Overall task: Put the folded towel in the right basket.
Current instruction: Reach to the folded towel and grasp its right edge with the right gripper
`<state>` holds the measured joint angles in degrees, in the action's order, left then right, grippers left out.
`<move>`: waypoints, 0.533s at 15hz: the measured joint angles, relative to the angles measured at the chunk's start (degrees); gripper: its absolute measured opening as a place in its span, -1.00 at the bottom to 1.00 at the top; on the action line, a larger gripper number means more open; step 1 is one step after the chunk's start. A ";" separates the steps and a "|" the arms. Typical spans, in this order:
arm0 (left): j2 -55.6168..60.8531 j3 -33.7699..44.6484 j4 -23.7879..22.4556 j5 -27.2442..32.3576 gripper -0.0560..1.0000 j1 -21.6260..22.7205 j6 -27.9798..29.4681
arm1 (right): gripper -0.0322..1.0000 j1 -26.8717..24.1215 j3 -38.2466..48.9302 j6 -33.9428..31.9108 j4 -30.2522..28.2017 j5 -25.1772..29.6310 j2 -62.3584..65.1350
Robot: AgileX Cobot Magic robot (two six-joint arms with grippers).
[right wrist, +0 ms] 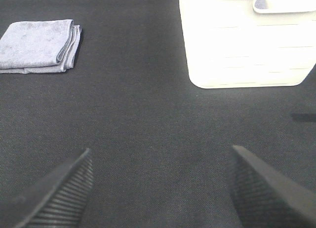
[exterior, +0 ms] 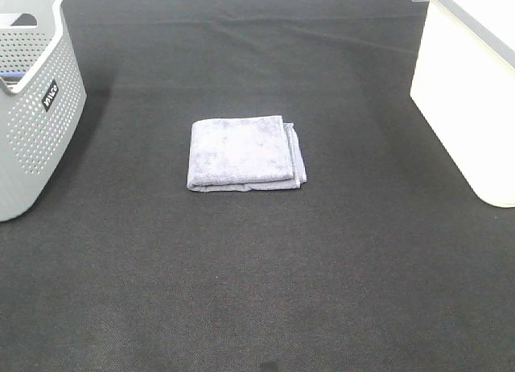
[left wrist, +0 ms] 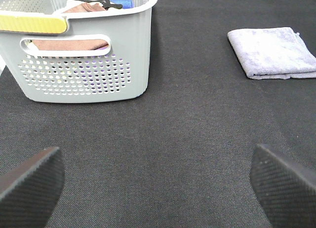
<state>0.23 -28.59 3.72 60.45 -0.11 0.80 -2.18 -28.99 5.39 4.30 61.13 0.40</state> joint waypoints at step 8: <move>0.00 0.00 0.00 0.00 0.94 0.00 0.00 | 0.45 0.00 0.00 0.00 0.00 0.00 0.00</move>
<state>0.23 -28.59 3.72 60.45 -0.11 0.80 -2.18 -28.99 5.39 4.30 61.13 0.40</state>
